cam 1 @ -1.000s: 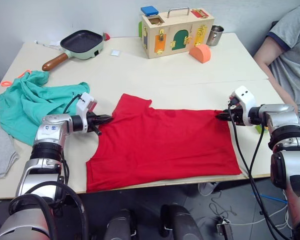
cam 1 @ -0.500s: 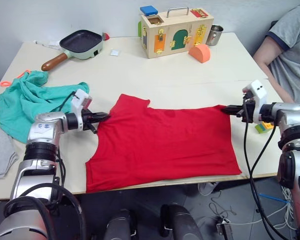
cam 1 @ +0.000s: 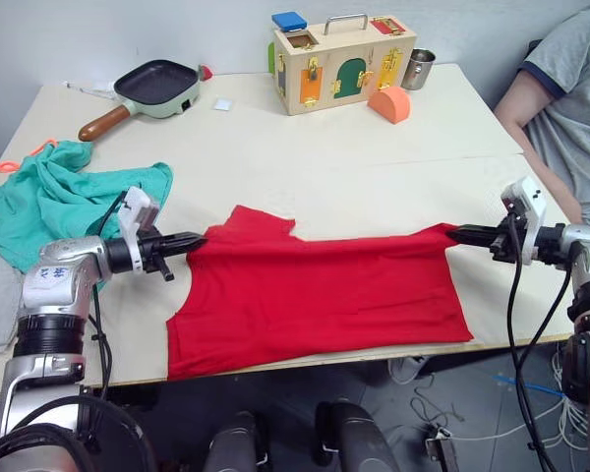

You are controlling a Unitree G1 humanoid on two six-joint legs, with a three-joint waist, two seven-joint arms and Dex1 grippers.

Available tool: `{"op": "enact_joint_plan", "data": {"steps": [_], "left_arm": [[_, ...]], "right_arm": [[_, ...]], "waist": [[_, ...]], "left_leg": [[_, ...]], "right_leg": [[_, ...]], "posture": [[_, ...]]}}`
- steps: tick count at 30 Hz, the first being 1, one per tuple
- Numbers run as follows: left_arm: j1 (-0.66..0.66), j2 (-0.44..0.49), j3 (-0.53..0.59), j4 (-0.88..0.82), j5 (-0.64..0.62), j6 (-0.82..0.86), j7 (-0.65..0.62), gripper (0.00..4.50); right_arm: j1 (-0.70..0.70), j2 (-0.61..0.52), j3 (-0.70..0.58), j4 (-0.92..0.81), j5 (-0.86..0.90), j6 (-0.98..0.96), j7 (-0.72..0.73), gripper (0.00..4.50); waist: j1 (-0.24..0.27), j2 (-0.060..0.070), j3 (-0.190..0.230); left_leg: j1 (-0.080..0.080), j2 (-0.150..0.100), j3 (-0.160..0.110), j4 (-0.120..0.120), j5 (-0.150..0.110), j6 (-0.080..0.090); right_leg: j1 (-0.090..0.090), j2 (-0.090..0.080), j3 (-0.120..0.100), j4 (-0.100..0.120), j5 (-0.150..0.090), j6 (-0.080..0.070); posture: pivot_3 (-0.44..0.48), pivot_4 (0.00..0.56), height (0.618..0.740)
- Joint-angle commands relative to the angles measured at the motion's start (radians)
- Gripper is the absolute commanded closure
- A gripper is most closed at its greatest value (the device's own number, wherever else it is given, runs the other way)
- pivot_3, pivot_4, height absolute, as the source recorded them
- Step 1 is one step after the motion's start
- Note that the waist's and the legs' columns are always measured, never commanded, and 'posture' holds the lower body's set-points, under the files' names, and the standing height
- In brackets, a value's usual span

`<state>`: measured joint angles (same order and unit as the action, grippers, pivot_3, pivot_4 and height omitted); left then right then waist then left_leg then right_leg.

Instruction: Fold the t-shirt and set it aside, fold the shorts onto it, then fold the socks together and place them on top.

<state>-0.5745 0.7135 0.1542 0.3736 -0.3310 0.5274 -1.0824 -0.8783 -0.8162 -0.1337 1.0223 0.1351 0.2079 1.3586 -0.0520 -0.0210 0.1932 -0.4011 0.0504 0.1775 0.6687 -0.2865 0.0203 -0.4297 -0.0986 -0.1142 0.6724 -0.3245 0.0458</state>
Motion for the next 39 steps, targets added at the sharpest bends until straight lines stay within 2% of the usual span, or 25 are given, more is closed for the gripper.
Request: {"op": "enact_joint_plan", "data": {"steps": [1, 10, 11, 13, 19, 22, 24, 26, 28, 33, 39], "left_arm": [[0.035, 0.029, 0.039, -0.056, -0.023, 0.002, 0.019, 4.5], [0.106, 0.018, 0.011, -0.098, -0.015, -0.016, 0.059, 4.5], [0.107, 0.018, 0.012, -0.099, -0.02, -0.013, 0.059, 4.5], [0.109, 0.026, 0.018, -0.103, -0.031, 0.0, 0.055, 4.04], [0.099, 0.143, 0.026, -0.106, -0.089, 0.181, -0.029, 2.24], [0.037, 0.19, -0.005, -0.057, -0.09, 0.256, -0.056, 1.27], [-0.038, 0.167, -0.018, 0.005, -0.08, 0.27, -0.032, 0.64], [-0.148, 0.106, -0.038, 0.106, -0.065, 0.289, 0.008, 0.04], [-0.229, 0.058, -0.064, 0.197, -0.037, 0.286, 0.034, 0.04], [-0.429, -0.1, -0.109, 0.49, 0.058, 0.158, 0.142, 0.04], [-0.521, -0.206, -0.179, 0.69, 0.175, -0.018, 0.162, 0.04]], "right_arm": [[0.04, -0.038, -0.039, -0.058, 0.039, 0.009, -0.002, 4.49], [0.165, 0.0, -0.011, -0.142, 0.032, -0.03, -0.084, 4.49], [0.17, 0.001, -0.013, -0.153, 0.036, -0.039, -0.091, 4.3], [0.188, -0.012, 0.0, -0.183, 0.028, -0.035, -0.088, 3.91], [0.294, -0.083, -0.079, -0.379, 0.121, -0.07, -0.011, 1.79], [0.383, -0.111, -0.131, -0.505, 0.156, -0.183, 0.005, 0.66], [0.444, -0.103, -0.166, -0.612, 0.199, -0.174, -0.009, 0.01], [0.509, -0.07, -0.198, -0.73, 0.26, -0.154, -0.025, 0.0], [0.554, -0.054, -0.2, -0.801, 0.282, -0.144, -0.04, 0.0], [0.618, -0.012, -0.173, -0.928, 0.3, -0.116, -0.096, 0.0], [0.666, 0.002, -0.175, -0.998, 0.311, -0.105, -0.147, 0.0]], "waist": [[0.001, 0.0, 0.0], [0.005, 0.0, 0.0], [0.005, 0.0, 0.0], [0.005, 0.0, 0.0], [0.008, 0.0, 0.0], [0.018, 0.0, 0.0], [0.026, 0.0, 0.0], [0.038, 0.0, 0.0], [0.047, -0.001, -0.001], [0.052, -0.002, -0.001], [0.048, -0.003, -0.001]], "left_leg": [[0.0, 0.0, 0.0, 0.0, 0.0, 0.0], [0.001, 0.0, 0.0, 0.001, 0.0, 0.0], [0.001, 0.0, 0.0, 0.001, 0.0, 0.0], [0.001, 0.0, 0.0, 0.001, 0.0, 0.0], [0.001, 0.0, 0.0, 0.0, 0.0, 0.0], [0.001, 0.0, 0.0, 0.0, 0.0, 0.0], [0.003, 0.0, 0.0, 0.0, 0.0, 0.0], [0.004, -0.001, -0.001, 0.001, 0.0, 0.0], [0.004, -0.001, -0.001, 0.002, 0.0, 0.0], [0.003, -0.001, -0.001, 0.006, 0.0, 0.001], [0.001, 0.0, -0.001, 0.007, -0.001, 0.001]], "right_leg": [[0.0, 0.0, 0.0, 0.0, 0.0, 0.0], [0.001, -0.001, 0.0, 0.0, 0.0, 0.0], [0.001, -0.001, 0.0, 0.0, 0.0, 0.0], [0.001, -0.001, 0.0, 0.0, 0.0, 0.0], [0.0, 0.0, 0.0, 0.0, 0.0, 0.0], [0.001, 0.0, 0.0, 0.0, 0.0, 0.0], [0.002, 0.0, 0.001, -0.001, 0.0, 0.0], [0.005, 0.0, 0.001, -0.001, 0.0, 0.0], [0.005, 0.0, 0.001, 0.0, 0.0, 0.0], [0.005, 0.001, 0.001, 0.001, 0.0, 0.001], [0.003, 0.002, 0.0, 0.001, 0.0, 0.001]], "posture": [[0.0, 0.15, 0.74], [0.0, 0.15, 0.74], [0.0, 0.15, 0.74], [0.0, 0.15, 0.74], [0.0, 0.15, 0.74], [0.0, 0.15, 0.74], [0.0, 0.15, 0.74], [0.0, 0.15, 0.74], [0.0, 0.15, 0.74], [0.0, 0.15, 0.74], [0.0, 0.15, 0.74]]}}
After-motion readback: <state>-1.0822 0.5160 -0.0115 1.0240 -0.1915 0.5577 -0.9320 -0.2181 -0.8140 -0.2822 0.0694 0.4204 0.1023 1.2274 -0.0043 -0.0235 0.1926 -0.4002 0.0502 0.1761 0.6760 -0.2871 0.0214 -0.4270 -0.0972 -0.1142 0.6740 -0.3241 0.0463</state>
